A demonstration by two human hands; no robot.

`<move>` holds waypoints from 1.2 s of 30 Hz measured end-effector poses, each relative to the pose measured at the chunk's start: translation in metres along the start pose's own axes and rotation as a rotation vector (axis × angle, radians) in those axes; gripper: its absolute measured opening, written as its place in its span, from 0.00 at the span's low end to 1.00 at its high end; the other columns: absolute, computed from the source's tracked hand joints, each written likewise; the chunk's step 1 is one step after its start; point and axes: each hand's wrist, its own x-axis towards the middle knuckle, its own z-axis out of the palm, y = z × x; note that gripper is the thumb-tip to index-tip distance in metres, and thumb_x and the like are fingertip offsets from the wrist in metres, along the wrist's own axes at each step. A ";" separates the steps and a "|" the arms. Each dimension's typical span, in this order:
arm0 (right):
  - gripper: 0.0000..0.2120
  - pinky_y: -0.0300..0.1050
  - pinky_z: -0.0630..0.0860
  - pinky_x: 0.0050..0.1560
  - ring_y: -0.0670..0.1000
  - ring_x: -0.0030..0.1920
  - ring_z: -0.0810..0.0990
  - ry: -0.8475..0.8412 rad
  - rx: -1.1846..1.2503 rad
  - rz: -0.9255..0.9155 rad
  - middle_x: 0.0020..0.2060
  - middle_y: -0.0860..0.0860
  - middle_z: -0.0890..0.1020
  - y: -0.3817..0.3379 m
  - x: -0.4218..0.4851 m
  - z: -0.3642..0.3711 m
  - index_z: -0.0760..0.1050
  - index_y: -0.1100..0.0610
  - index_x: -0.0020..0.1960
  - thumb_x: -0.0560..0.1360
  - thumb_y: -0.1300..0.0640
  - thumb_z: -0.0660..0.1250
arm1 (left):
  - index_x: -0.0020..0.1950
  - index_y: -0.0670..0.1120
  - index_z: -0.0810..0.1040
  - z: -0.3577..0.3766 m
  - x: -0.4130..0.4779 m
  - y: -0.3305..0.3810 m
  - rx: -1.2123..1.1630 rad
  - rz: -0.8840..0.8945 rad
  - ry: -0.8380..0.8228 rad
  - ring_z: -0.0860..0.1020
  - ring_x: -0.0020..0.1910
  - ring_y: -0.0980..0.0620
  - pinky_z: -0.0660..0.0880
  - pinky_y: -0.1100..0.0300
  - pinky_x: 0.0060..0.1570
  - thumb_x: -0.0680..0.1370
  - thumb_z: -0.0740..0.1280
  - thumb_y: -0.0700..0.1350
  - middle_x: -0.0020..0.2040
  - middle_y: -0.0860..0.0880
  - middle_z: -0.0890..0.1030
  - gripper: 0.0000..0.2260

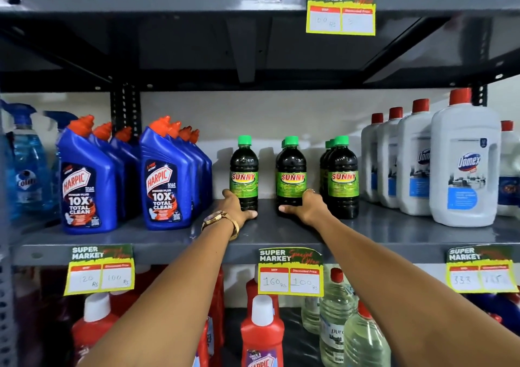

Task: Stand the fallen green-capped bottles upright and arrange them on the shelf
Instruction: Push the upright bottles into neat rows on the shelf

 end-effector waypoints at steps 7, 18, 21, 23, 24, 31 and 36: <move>0.35 0.50 0.74 0.62 0.61 0.63 0.76 -0.008 0.015 0.012 0.63 0.62 0.77 0.002 0.001 0.000 0.69 0.65 0.67 0.69 0.44 0.74 | 0.64 0.39 0.59 0.002 -0.002 0.003 0.056 0.017 0.004 0.75 0.60 0.39 0.72 0.48 0.60 0.74 0.71 0.50 0.63 0.38 0.75 0.29; 0.34 0.49 0.74 0.56 0.55 0.54 0.76 0.470 0.085 -0.176 0.52 0.55 0.76 0.009 -0.019 -0.044 0.71 0.61 0.57 0.63 0.41 0.77 | 0.73 0.37 0.48 0.006 0.006 0.000 0.018 0.004 -0.018 0.73 0.63 0.38 0.69 0.47 0.65 0.72 0.74 0.49 0.67 0.36 0.71 0.42; 0.50 0.54 0.65 0.68 0.62 0.69 0.66 0.564 -0.111 0.000 0.69 0.60 0.67 0.032 -0.017 -0.069 0.61 0.63 0.71 0.61 0.37 0.77 | 0.76 0.37 0.36 0.007 0.005 0.000 0.015 0.008 -0.016 0.68 0.68 0.38 0.64 0.47 0.69 0.73 0.73 0.48 0.73 0.35 0.64 0.50; 0.61 0.58 0.58 0.74 0.63 0.76 0.56 0.329 -0.105 0.201 0.76 0.64 0.56 0.048 -0.014 -0.071 0.48 0.66 0.77 0.60 0.39 0.78 | 0.75 0.38 0.34 0.007 0.004 0.001 0.011 0.011 -0.013 0.65 0.70 0.38 0.62 0.48 0.71 0.73 0.73 0.48 0.75 0.35 0.59 0.51; 0.61 0.58 0.59 0.74 0.64 0.76 0.56 0.238 -0.051 0.252 0.76 0.65 0.56 0.054 -0.011 -0.069 0.47 0.67 0.77 0.60 0.42 0.79 | 0.75 0.38 0.34 0.007 0.004 0.001 0.001 0.012 -0.014 0.65 0.71 0.38 0.62 0.48 0.71 0.73 0.73 0.47 0.75 0.35 0.59 0.51; 0.38 0.51 0.75 0.62 0.61 0.63 0.77 0.173 -0.070 0.184 0.61 0.62 0.78 0.072 0.009 -0.065 0.73 0.64 0.65 0.62 0.48 0.80 | 0.76 0.38 0.36 0.009 0.011 -0.005 -0.055 0.023 -0.017 0.70 0.67 0.38 0.65 0.48 0.69 0.72 0.74 0.46 0.70 0.36 0.68 0.51; 0.33 0.51 0.75 0.61 0.62 0.62 0.77 0.209 -0.078 0.179 0.61 0.62 0.78 0.074 0.010 -0.061 0.72 0.65 0.66 0.67 0.51 0.78 | 0.76 0.38 0.39 0.010 0.013 -0.007 -0.046 0.012 -0.015 0.71 0.65 0.38 0.66 0.46 0.68 0.72 0.74 0.47 0.69 0.36 0.70 0.49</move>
